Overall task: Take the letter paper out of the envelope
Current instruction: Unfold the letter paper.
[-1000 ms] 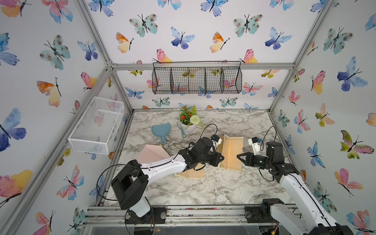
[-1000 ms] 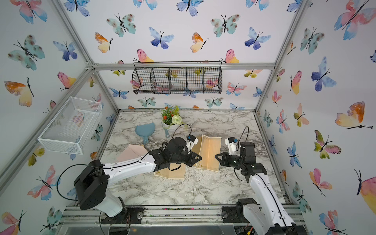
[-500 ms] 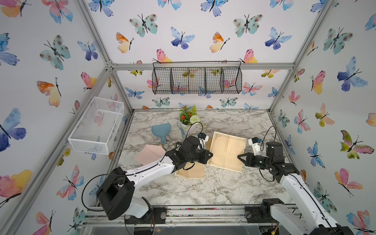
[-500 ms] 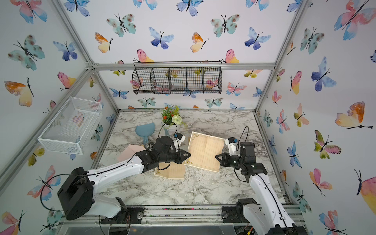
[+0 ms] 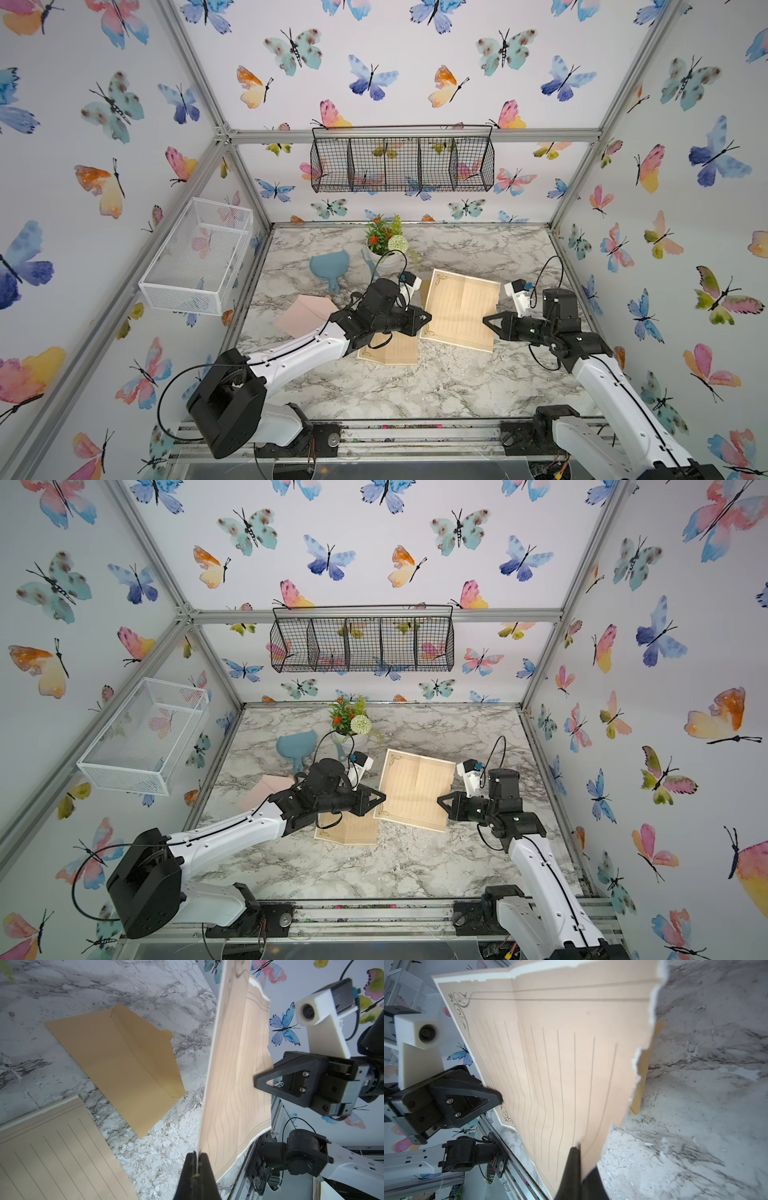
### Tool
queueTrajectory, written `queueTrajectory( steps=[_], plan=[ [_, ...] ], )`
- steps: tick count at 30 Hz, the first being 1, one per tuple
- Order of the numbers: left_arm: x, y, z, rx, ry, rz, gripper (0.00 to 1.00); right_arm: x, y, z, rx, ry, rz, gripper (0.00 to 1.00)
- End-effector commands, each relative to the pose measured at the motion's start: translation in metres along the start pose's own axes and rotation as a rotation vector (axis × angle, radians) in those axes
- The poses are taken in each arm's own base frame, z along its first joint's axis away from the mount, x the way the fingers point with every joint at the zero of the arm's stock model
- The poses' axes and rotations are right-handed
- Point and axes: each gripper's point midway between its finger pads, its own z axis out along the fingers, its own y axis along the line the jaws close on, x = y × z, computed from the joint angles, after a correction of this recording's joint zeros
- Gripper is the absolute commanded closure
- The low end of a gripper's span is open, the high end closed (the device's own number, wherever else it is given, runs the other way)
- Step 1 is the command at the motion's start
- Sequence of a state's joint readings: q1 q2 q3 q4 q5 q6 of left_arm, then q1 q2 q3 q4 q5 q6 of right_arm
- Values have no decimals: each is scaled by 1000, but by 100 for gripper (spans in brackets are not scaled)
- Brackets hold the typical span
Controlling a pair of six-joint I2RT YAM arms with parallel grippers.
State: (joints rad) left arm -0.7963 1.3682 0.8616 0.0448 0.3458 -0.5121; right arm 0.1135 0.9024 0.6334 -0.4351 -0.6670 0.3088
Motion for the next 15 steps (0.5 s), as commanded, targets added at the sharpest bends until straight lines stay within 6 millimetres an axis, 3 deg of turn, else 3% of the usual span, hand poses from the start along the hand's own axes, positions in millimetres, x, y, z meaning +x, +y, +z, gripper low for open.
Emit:
queueTrajectory(
  steps=[1,6,11,15],
  plan=[
    [-8,24,-15,-80,-42,-16,100,-4,-16,-5,94,-17,2,99],
    [-8,23,-13,-70,-40,-20,100,-4,-14,-5,87,-17,2,99],
    [-9,15,-7,-8,-38,-41,100,-16,6,-6,-17,-52,-3,99],
    [-9,14,-6,-5,-35,-42,88,-28,10,-12,2,-82,-18,99]
  ],
)
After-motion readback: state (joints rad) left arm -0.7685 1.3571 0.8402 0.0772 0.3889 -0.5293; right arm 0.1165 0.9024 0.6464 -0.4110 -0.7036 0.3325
